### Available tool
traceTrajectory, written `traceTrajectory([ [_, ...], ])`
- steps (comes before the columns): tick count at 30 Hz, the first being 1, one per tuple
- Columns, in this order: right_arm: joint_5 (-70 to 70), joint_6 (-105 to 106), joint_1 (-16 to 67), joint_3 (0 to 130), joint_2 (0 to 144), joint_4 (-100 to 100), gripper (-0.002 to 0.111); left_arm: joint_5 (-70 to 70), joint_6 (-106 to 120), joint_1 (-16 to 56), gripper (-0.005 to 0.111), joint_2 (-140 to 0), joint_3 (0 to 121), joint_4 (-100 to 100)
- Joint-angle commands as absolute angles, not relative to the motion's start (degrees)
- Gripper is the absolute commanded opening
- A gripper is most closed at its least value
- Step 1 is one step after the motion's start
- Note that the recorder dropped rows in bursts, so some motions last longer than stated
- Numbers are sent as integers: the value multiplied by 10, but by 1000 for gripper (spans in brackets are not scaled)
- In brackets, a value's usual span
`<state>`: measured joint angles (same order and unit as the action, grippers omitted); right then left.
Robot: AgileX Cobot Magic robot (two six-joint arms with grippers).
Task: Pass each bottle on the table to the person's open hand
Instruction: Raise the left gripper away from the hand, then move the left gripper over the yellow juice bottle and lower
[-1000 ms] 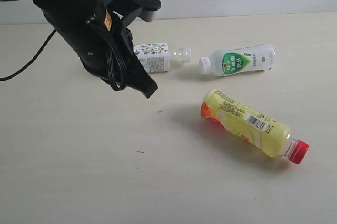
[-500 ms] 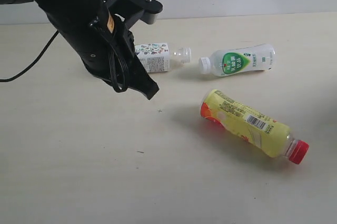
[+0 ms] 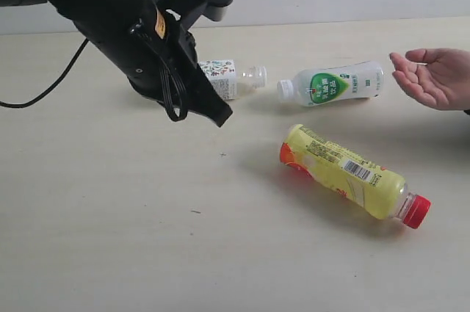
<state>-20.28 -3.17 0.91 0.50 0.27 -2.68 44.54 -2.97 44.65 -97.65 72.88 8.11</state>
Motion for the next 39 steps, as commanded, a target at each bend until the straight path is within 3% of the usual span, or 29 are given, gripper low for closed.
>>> traceTrajectory([
  [1,-201,-31,6,3,0,-29,0,425,21,445,2,-977,743,85],
  [9,-201,-31,6,3,0,-29,0,550,109,445,0,-1041,917,73],
  [21,-201,-31,6,3,0,-29,0,649,227,445,0,-1307,1342,-23],
  [29,-201,-31,6,3,0,-29,0,633,285,445,1,-1401,1421,-50],
  [33,-201,-31,6,3,0,-29,0,606,299,445,20,-1415,1421,-50],
  [39,-201,-31,6,3,0,-29,0,555,326,448,83,-1431,1421,-50],
])
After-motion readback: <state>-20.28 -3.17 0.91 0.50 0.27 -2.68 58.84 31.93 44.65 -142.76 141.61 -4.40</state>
